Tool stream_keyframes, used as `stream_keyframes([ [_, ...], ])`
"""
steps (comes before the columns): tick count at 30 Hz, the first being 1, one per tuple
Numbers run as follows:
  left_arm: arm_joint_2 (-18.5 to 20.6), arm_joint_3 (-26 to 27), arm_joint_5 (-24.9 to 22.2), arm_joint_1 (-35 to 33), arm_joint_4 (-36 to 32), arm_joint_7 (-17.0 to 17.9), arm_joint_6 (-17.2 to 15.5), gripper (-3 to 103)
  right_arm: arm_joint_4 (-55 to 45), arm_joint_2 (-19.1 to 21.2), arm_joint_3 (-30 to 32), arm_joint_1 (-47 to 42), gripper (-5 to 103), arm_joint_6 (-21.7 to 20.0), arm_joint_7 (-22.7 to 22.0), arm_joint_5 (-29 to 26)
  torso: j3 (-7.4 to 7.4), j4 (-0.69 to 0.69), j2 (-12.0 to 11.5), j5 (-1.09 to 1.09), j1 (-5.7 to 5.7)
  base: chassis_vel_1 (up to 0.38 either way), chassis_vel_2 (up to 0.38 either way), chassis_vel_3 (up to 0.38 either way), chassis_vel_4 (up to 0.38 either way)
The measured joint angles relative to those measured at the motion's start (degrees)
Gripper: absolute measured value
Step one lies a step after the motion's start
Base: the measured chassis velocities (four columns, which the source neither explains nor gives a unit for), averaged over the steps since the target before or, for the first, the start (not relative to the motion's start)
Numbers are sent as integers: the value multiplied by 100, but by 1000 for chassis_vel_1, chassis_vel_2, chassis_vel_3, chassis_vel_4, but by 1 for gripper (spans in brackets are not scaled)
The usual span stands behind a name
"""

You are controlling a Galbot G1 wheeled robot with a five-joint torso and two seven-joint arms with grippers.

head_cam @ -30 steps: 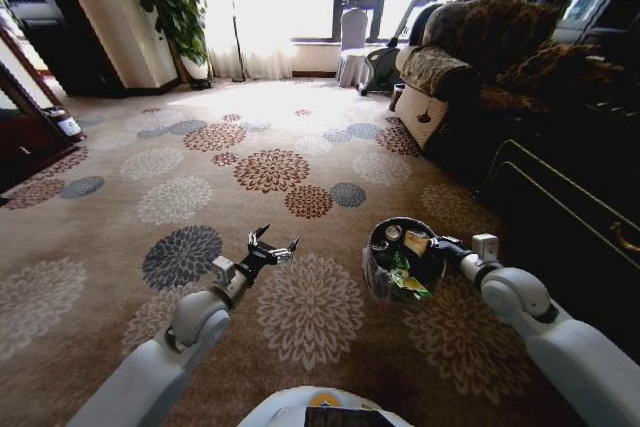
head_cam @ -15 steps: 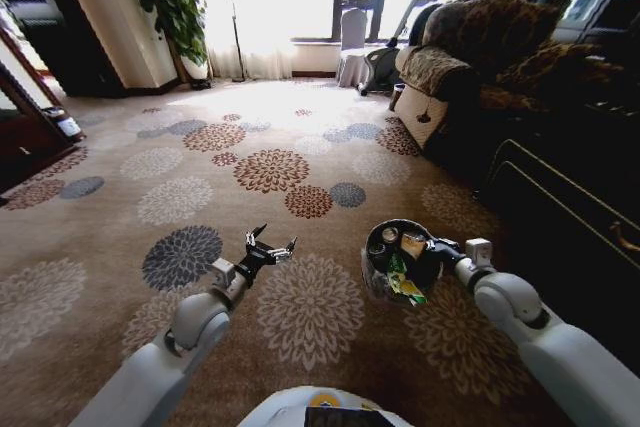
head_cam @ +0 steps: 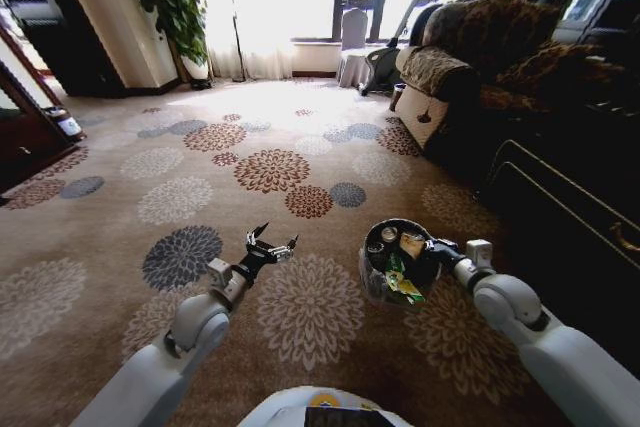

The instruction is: Pick up the trash from the ground and place it into the trash bin.

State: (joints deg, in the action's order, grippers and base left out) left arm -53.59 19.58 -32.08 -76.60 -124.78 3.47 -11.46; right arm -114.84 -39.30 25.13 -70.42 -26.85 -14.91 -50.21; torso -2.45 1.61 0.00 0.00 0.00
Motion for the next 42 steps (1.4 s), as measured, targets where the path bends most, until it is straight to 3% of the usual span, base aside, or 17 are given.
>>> stream_keyframes([
  [17,43,37,69,-103,-82,57,171,100,-35,-104,50,-120,2,19,28,32,0,-1,0,1,0,0,0,0,0],
  [42,-41,23,123,-196,-181,51,148,100,-69,-56,362,-435,2,49,248,140,0,0,0,2,0,-56,-57,57,64],
])
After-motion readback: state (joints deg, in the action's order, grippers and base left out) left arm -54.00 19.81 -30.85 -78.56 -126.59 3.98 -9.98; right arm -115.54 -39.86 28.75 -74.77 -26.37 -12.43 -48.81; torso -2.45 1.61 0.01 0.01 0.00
